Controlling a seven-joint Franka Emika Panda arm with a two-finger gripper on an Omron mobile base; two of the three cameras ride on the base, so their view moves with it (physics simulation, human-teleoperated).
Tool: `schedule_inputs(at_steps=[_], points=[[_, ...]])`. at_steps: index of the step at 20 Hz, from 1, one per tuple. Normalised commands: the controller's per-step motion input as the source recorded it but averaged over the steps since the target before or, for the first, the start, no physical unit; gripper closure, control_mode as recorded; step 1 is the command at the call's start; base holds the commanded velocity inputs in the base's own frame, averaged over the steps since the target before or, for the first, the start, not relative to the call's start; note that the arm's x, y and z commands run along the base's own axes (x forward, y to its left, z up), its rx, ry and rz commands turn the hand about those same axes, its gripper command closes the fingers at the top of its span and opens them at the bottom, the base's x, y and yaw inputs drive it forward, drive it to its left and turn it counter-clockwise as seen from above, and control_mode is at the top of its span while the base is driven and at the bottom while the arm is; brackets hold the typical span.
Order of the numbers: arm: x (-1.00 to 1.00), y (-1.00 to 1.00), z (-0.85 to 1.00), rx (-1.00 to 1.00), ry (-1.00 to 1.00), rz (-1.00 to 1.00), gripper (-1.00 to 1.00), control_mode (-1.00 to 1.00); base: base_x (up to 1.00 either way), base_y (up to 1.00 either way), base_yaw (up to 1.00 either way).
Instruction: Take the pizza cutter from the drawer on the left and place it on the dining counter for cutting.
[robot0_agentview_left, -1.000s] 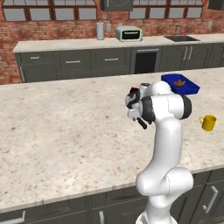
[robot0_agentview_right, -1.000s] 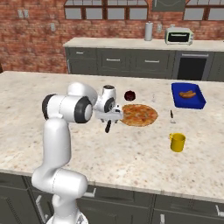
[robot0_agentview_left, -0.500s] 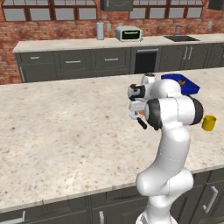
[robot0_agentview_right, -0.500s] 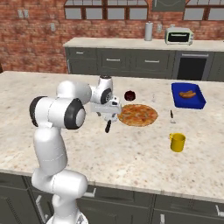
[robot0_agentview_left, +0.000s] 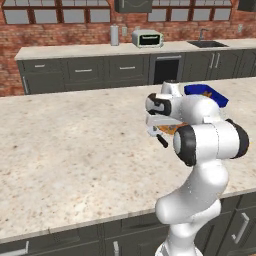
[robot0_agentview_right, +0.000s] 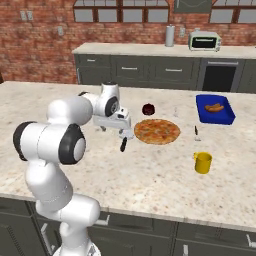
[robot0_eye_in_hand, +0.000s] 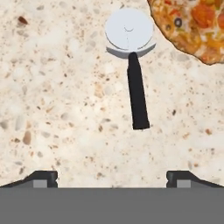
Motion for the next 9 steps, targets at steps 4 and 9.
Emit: schedule_inputs(at_steps=[4, 9], points=[[-0.81, 0.12, 0.45, 0.0, 0.0, -0.1, -1.0, -1.0, 0.0, 0.0, 0.0], [-0.9, 0.08, 0.41, 0.0, 0.0, -0.07, -1.0, -1.0, 0.0, 0.0, 0.0]])
